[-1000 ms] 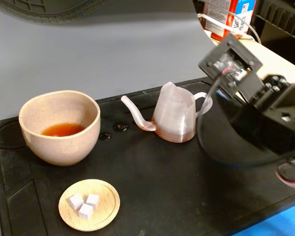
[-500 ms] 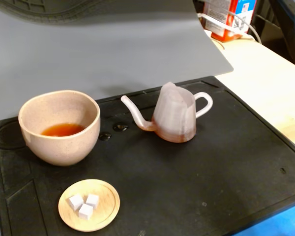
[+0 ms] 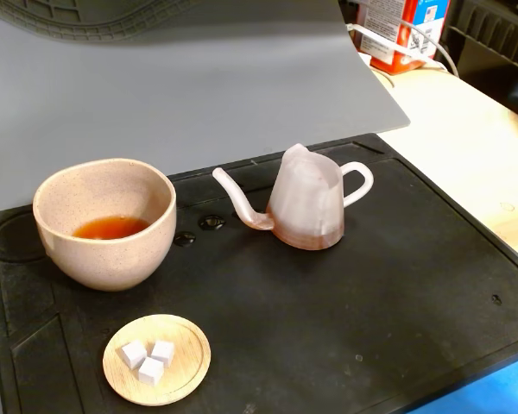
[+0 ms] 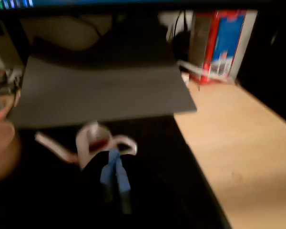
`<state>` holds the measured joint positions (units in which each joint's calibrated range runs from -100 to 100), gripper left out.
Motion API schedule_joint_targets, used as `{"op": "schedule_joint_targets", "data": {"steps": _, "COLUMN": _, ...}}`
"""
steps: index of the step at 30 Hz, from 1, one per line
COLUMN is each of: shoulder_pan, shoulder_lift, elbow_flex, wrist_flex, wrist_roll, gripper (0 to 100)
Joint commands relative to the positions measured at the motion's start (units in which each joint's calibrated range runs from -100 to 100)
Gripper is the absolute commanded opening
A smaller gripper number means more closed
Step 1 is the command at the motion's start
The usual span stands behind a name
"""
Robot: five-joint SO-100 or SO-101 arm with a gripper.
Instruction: Pick up a kettle and pour liquid into a cup.
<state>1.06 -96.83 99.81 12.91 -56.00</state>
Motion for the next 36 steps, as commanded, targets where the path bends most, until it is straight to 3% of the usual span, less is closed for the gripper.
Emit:
{"op": "schedule_joint_targets", "data": {"steps": 1, "shoulder_pan": -0.8, "shoulder_lift": -2.4, "elbow_flex": 0.0, "wrist_flex": 13.1, "wrist_roll": -0.1, "gripper": 1}}
{"op": "schedule_joint_targets", "data": {"steps": 12, "shoulder_pan": -3.6, "shoulder_lift": -2.3, "elbow_flex": 0.0, "wrist_flex": 49.7, "wrist_roll": 0.2, "gripper": 1}}
{"op": "schedule_joint_targets", "data": {"steps": 17, "shoulder_pan": -3.6, "shoulder_lift": -2.2, "elbow_flex": 0.0, "wrist_flex": 59.9, "wrist_roll": 0.0, "gripper": 1}}
{"op": "schedule_joint_targets", "data": {"steps": 36, "shoulder_pan": -4.0, "shoulder_lift": -2.1, "elbow_flex": 0.0, "wrist_flex": 62.2, "wrist_roll": 0.4, "gripper": 1}}
